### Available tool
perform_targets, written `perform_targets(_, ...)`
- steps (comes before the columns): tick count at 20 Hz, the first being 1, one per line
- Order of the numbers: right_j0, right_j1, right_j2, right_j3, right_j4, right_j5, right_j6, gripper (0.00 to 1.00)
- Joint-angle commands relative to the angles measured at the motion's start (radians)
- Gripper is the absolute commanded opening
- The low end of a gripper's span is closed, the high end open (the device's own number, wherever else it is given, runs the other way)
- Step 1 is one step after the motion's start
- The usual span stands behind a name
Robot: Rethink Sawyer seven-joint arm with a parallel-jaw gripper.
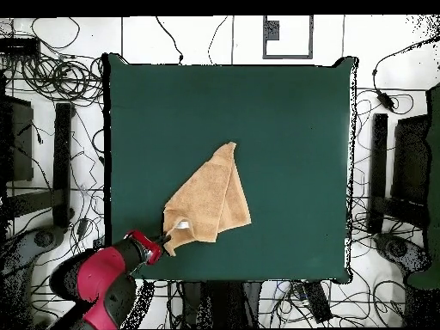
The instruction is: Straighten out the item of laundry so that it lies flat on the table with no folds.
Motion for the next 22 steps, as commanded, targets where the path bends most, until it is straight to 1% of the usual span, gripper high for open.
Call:
perform_targets(1,-0.031,0.026,0.034,-0.188,0.008,0.165,0.289,0.0)
perform_targets(3,-0.06,0.005,0.067,-0.205,-0.003,0.134,0.254,0.0)
perform_targets(5,-0.07,0.009,0.076,-0.234,0.002,0.12,0.265,0.0)
perform_targets(7,-0.069,0.039,0.048,-0.286,-0.008,0.171,0.293,0.0)
perform_targets(10,-0.072,0.067,0.026,-0.333,-0.011,0.214,0.323,0.0)
perform_targets(11,-0.081,0.066,0.035,-0.343,-0.005,0.216,0.329,0.0)
perform_targets(12,-0.078,0.089,0.01,-0.371,-0.008,0.249,0.35,0.0)
perform_targets(14,-0.081,0.104,-0.004,-0.396,-0.007,0.276,0.366,0.0)
perform_targets(15,-0.087,0.113,-0.009,-0.414,0.0,0.298,0.39,0.0)
perform_targets(18,-0.092,0.158,-0.057,-0.49,0.002,0.414,0.466,0.0)
perform_targets(22,-0.095,0.19,-0.084,-0.545,0.014,0.465,0.522,0.0)
